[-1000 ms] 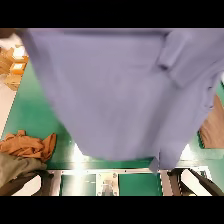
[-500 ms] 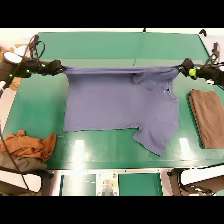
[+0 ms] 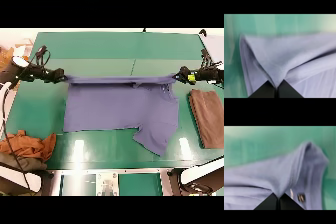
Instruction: Fold the shirts.
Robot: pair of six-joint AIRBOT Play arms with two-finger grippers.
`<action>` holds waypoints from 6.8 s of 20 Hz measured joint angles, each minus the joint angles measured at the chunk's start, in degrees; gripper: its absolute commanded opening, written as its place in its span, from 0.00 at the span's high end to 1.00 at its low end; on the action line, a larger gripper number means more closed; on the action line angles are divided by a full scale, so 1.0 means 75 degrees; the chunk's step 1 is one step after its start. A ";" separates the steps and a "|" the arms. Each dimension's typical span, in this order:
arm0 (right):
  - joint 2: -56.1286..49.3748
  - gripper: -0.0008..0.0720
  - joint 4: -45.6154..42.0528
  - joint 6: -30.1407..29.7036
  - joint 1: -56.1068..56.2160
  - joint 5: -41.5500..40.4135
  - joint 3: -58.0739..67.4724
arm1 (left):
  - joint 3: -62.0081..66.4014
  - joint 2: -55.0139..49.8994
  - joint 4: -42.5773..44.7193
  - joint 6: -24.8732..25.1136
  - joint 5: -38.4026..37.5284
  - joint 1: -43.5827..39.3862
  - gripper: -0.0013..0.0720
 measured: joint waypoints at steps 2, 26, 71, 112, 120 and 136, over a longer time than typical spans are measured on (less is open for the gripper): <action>0.0073 0.97 -0.0469 0.0079 -0.0009 0.0321 -0.0038 | -0.0117 -0.0006 0.0370 -0.0300 -0.0376 -0.0020 0.95; 0.0615 0.54 -0.1658 0.0933 -0.0166 0.1262 -0.0495 | -0.1026 0.0236 0.1262 -0.2294 -0.2159 -0.0108 0.26; 0.6065 0.96 -0.0609 0.2162 -0.1384 0.0507 -0.9224 | -0.7901 0.5094 -0.1023 -0.2614 0.1953 -0.1026 0.95; 0.0944 0.15 -0.0775 0.0306 -0.1215 0.1408 -0.2218 | 0.1510 0.0274 0.1003 -0.2818 -0.3229 0.0233 0.95; -0.0358 0.21 0.0699 -0.1425 -0.0886 0.1728 -0.2256 | 0.1606 0.0268 0.0933 -0.2474 -0.2754 -0.0988 0.95; 0.0723 0.96 0.1405 -0.0787 0.0166 0.4389 0.1239 | 0.1303 -0.1145 0.0682 -0.2168 0.1376 -0.5036 0.95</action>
